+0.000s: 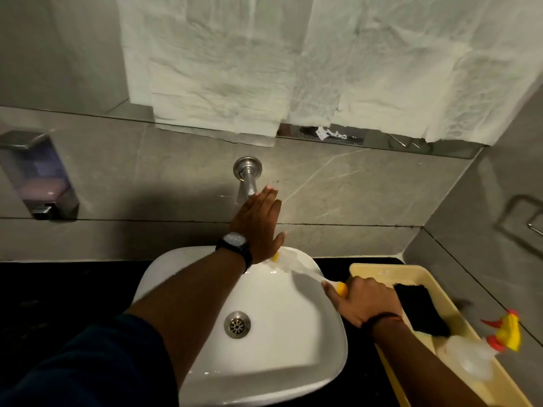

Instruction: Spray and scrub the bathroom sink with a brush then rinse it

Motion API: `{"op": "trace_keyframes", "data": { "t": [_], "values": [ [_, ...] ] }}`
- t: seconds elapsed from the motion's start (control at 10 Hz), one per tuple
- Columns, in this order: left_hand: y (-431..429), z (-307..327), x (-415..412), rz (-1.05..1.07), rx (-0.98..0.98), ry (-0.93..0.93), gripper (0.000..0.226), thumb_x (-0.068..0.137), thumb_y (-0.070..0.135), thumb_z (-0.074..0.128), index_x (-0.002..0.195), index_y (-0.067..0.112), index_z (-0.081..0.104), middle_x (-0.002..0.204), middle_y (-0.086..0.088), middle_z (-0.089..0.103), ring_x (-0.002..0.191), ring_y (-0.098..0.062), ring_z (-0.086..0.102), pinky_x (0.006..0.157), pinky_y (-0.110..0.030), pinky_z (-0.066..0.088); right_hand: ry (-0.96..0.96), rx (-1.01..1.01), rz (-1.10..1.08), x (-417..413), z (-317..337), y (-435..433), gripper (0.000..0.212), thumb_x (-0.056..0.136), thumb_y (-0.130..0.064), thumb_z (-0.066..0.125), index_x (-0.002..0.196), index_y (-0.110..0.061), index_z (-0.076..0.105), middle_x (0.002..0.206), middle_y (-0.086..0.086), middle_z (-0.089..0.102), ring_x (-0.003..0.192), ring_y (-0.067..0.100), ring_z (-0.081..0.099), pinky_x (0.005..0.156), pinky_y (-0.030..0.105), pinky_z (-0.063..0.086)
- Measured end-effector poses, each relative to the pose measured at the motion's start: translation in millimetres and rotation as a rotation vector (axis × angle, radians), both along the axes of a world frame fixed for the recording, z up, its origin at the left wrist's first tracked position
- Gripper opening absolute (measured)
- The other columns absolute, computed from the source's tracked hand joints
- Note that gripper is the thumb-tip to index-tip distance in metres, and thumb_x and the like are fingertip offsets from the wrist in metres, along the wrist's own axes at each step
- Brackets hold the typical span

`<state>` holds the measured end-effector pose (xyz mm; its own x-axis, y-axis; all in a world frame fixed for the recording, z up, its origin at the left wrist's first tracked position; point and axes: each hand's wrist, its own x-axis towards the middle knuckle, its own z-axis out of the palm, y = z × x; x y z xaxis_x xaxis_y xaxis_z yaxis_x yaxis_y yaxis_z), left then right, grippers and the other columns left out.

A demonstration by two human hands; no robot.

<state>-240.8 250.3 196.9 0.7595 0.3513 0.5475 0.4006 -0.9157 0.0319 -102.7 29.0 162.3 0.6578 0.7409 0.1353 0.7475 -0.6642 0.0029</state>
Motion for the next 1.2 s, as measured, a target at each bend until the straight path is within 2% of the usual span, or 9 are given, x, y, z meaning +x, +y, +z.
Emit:
{"op": "trace_keyframes", "data": {
  "t": [0.1, 0.2, 0.5, 0.6, 0.7, 0.8, 0.9, 1.0, 1.2],
  "values": [
    [-19.8, -5.0, 22.0, -0.089, -0.033, -0.008, 0.063, 0.078, 0.04, 0.062, 0.128, 0.004, 0.047, 0.143, -0.02, 0.043, 0.136, -0.035, 0.032, 0.114, -0.047, 0.024, 0.045, 0.064, -0.104, 25.2, -12.7, -31.9, 0.064, 0.074, -0.08, 0.022, 0.073, -0.025, 0.055, 0.077, 0.004, 0.066, 0.074, 0.028, 0.063, 0.061, 0.033, 0.04],
    [-60.8, -27.3, 69.8, -0.185, -0.183, 0.024, 0.054, 0.081, 0.041, 0.058, 0.124, 0.008, 0.05, 0.135, -0.017, 0.051, 0.127, -0.034, 0.043, 0.104, -0.046, 0.037, 0.137, 0.163, -0.246, 68.7, -37.8, -85.6, 0.052, 0.084, -0.07, 0.03, 0.077, -0.023, 0.053, 0.081, 0.011, 0.068, 0.078, 0.035, 0.064, 0.064, 0.036, 0.047],
    [-156.4, -119.1, 189.4, -0.317, -0.32, 0.249, 0.049, 0.082, 0.045, 0.052, 0.118, 0.013, 0.049, 0.115, -0.011, 0.055, 0.102, -0.033, 0.051, 0.083, -0.044, 0.047, 0.237, 0.02, -0.283, 159.0, -128.1, -129.3, 0.038, 0.095, -0.053, 0.033, 0.096, -0.019, 0.051, 0.096, 0.014, 0.068, 0.09, 0.034, 0.063, 0.068, 0.038, 0.046],
    [-179.7, -155.3, 226.1, -0.316, -0.339, 0.311, 0.054, 0.077, 0.042, 0.055, 0.121, 0.011, 0.047, 0.122, -0.014, 0.053, 0.108, -0.036, 0.05, 0.088, -0.045, 0.046, 0.223, -0.086, -0.243, 178.3, -164.3, -126.2, 0.044, 0.096, -0.05, 0.035, 0.117, -0.016, 0.054, 0.121, 0.014, 0.058, 0.11, 0.03, 0.055, 0.086, 0.037, 0.047],
    [-188.1, -180.5, 244.5, -0.307, -0.378, 0.366, 0.068, 0.078, 0.04, 0.054, 0.135, 0.009, 0.034, 0.143, -0.018, 0.04, 0.13, -0.036, 0.037, 0.108, -0.047, 0.033, 0.224, -0.122, -0.223, 188.4, -180.0, -122.8, 0.049, 0.096, -0.048, 0.037, 0.124, -0.012, 0.053, 0.132, 0.016, 0.051, 0.121, 0.031, 0.049, 0.095, 0.037, 0.045],
    [-194.4, -214.3, 255.6, -0.248, -0.356, 0.445, 0.08, 0.081, 0.042, 0.05, 0.145, 0.009, 0.014, 0.155, -0.016, 0.02, 0.143, -0.031, 0.017, 0.115, -0.045, 0.013, 0.263, -0.011, -0.135, 187.7, -192.8, -121.8, 0.064, 0.097, -0.046, 0.031, 0.109, 0.007, 0.064, 0.119, 0.034, 0.06, 0.111, 0.046, 0.059, 0.085, 0.049, 0.057],
    [-197.7, -227.0, 258.0, -0.252, -0.385, 0.509, 0.082, 0.085, 0.047, 0.042, 0.146, 0.011, 0.002, 0.158, -0.014, 0.008, 0.145, -0.028, 0.003, 0.115, -0.04, 0.0, 0.317, 0.038, -0.119, 181.5, -197.2, -126.1, 0.084, 0.097, -0.053, 0.012, 0.104, 0.009, 0.068, 0.112, 0.036, 0.064, 0.106, 0.05, 0.061, 0.079, 0.055, 0.058],
    [-197.7, -228.5, 259.1, -0.249, -0.393, 0.57, 0.08, 0.087, 0.052, 0.034, 0.146, 0.012, -0.003, 0.158, -0.013, 0.003, 0.145, -0.026, -0.003, 0.112, -0.037, -0.007, 0.392, 0.052, -0.106, 181.8, -205.9, -128.7, 0.087, 0.093, -0.06, 0.012, 0.11, 0.007, 0.065, 0.119, 0.035, 0.061, 0.116, 0.049, 0.056, 0.09, 0.056, 0.053],
    [-187.8, -187.1, 253.5, -0.287, -0.408, 0.521, 0.081, 0.086, 0.055, 0.043, 0.146, 0.014, 0.007, 0.158, -0.013, 0.009, 0.144, -0.029, 0.005, 0.117, -0.043, 0.006, 0.359, 0.164, -0.136, 186.9, -189.4, -116.2, 0.067, 0.091, -0.042, 0.054, 0.139, 0.001, 0.038, 0.147, 0.023, 0.04, 0.14, 0.035, 0.031, 0.114, 0.044, 0.031]
  ]
}}
